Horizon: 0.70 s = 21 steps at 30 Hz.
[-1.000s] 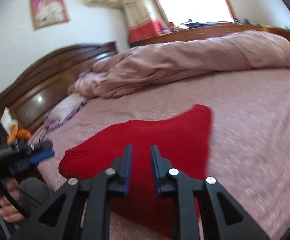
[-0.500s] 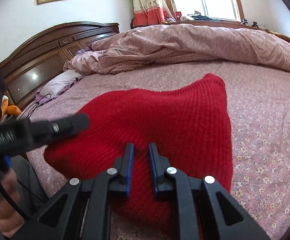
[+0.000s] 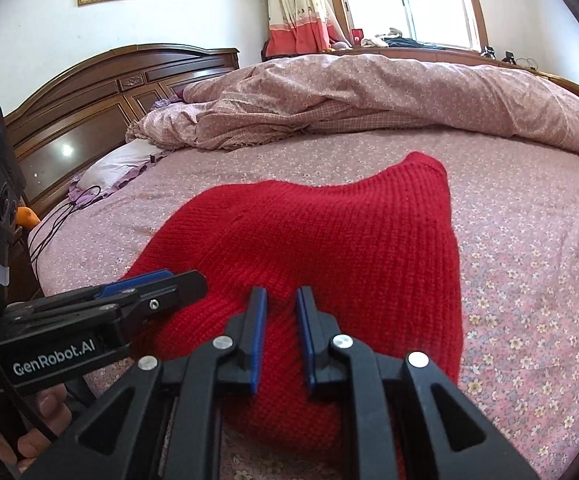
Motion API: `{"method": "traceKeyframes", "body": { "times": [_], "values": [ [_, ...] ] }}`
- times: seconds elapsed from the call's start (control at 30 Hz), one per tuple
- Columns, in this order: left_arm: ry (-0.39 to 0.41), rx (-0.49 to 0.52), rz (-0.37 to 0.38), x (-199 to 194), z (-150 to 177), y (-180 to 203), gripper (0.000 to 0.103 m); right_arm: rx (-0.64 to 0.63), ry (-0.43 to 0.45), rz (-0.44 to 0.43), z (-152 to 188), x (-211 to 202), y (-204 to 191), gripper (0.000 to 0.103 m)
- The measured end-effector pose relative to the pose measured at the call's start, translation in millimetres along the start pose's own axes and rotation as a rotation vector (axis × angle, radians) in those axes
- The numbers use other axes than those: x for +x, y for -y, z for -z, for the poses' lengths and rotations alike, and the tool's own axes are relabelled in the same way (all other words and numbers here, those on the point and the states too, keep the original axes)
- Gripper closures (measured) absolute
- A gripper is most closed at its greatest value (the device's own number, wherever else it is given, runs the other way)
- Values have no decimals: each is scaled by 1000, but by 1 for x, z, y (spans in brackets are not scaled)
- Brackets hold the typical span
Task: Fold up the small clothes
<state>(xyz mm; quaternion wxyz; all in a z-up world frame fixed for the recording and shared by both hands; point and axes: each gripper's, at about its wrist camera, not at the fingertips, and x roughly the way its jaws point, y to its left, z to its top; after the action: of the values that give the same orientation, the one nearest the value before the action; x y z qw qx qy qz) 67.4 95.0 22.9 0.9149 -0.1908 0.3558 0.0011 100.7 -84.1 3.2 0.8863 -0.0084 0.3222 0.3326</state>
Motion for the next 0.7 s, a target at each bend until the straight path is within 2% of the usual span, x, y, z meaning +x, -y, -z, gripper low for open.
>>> {"method": "traceKeyframes", "body": {
  "times": [0.13, 0.33, 0.7],
  "values": [
    [-34, -12, 11, 4, -1, -3, 74, 30, -47, -20, -6, 3, 4, 87],
    [-33, -3, 6, 4, 0, -2, 74, 19, -43, -6, -5, 3, 1, 87],
    [-47, -10, 8, -1, 7, -4, 74, 59, -51, -32, -2, 4, 4, 87]
  ]
}}
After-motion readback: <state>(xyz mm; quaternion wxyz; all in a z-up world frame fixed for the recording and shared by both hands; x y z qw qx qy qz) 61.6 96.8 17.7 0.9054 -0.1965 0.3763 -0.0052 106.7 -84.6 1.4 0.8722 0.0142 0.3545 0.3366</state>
